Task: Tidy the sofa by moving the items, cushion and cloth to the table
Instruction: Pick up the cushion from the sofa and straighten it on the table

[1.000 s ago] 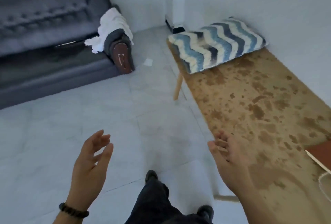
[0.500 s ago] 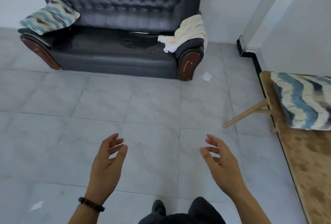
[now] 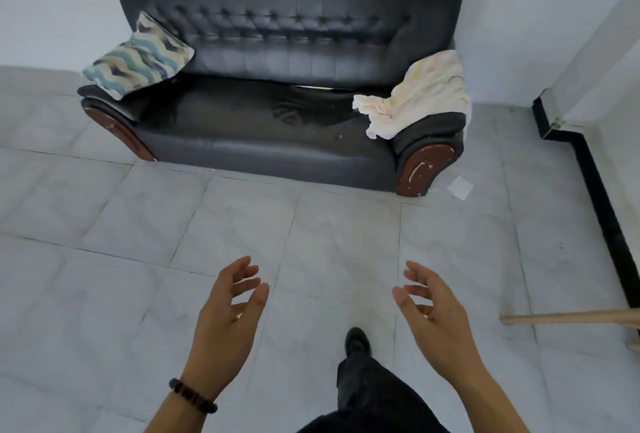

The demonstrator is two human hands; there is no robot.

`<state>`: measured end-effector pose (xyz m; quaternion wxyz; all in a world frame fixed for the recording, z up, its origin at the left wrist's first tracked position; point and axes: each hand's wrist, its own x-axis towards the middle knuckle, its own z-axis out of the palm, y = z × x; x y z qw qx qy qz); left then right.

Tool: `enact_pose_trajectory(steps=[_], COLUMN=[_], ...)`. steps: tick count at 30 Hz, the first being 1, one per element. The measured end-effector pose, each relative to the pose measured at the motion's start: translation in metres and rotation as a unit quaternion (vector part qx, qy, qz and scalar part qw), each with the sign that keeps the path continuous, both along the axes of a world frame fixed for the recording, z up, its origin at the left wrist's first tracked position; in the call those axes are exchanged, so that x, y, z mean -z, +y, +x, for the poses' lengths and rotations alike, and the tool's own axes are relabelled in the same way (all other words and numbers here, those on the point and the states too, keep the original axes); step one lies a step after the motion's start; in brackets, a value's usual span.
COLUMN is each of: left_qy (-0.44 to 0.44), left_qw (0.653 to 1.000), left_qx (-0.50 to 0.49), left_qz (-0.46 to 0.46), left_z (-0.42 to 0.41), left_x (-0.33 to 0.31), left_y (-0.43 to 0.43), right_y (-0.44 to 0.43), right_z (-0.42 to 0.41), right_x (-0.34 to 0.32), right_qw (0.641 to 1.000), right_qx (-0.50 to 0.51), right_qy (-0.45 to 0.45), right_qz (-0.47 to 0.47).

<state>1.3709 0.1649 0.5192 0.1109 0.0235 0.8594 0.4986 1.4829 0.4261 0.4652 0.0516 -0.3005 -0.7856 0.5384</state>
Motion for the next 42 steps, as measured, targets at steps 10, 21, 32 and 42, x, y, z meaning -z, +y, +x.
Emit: enact_pose_trajectory(steps=[10,21,32,42], left_qy=[0.049,0.036,0.018,0.031], left_qw=[0.985,0.984,0.988,0.979], left_qx=[-0.161,-0.174,-0.149,-0.174], left_qz=[0.025,0.020,-0.033,-0.099], left_z=[-0.193,-0.458,-0.734,-0.992], left_x=[-0.030,-0.016,0.014,-0.007], left_y=[-0.041,-0.138,-0.176,-0.233], right_y=[-0.024,-0.134,-0.188,-0.242], right_z=[-0.309,-0.578,-0.823,-1.127], right_x=[-0.047,-0.046,0.003,-0.014], right_qw=[0.978,0.966,0.986,0.967], right_qx=[-0.203,-0.248,-0.162,-0.254], right_qy=[0.019,0.013,0.018,0.011], right_qz=[0.046,0.069,-0.042,0.013])
